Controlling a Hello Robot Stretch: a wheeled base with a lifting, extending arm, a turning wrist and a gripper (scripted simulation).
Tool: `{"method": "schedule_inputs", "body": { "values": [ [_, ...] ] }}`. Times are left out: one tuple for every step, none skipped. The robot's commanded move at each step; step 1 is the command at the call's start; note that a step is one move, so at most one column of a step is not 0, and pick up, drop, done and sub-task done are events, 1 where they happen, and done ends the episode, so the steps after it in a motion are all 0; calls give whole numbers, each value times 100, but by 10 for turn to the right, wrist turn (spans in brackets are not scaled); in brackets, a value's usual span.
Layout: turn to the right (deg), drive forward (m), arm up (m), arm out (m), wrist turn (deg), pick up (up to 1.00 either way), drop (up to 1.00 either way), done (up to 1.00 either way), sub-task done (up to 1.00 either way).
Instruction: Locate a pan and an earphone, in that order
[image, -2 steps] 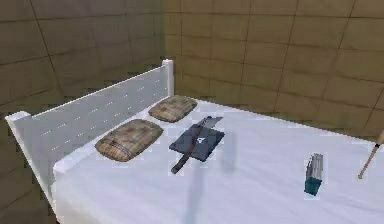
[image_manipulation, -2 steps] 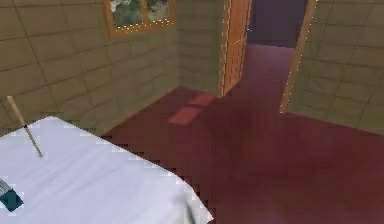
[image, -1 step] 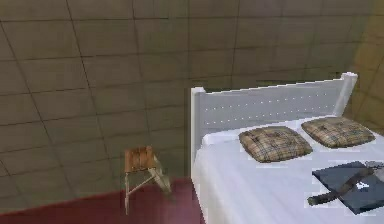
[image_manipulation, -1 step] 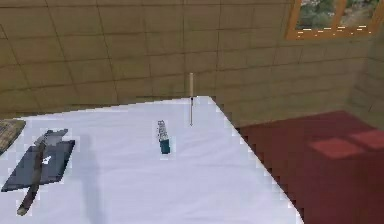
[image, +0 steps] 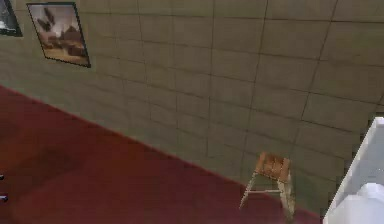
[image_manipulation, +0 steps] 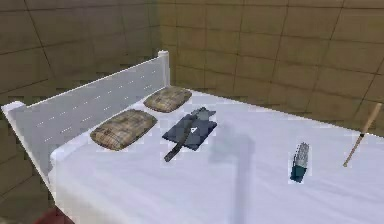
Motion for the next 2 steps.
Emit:
{"method": "schedule_inputs", "body": {
  "values": [
    [-450,0,0,0,0,0,0,0,0],
    [-180,0,0,0,0,0,0,0,0]
  ]
}}
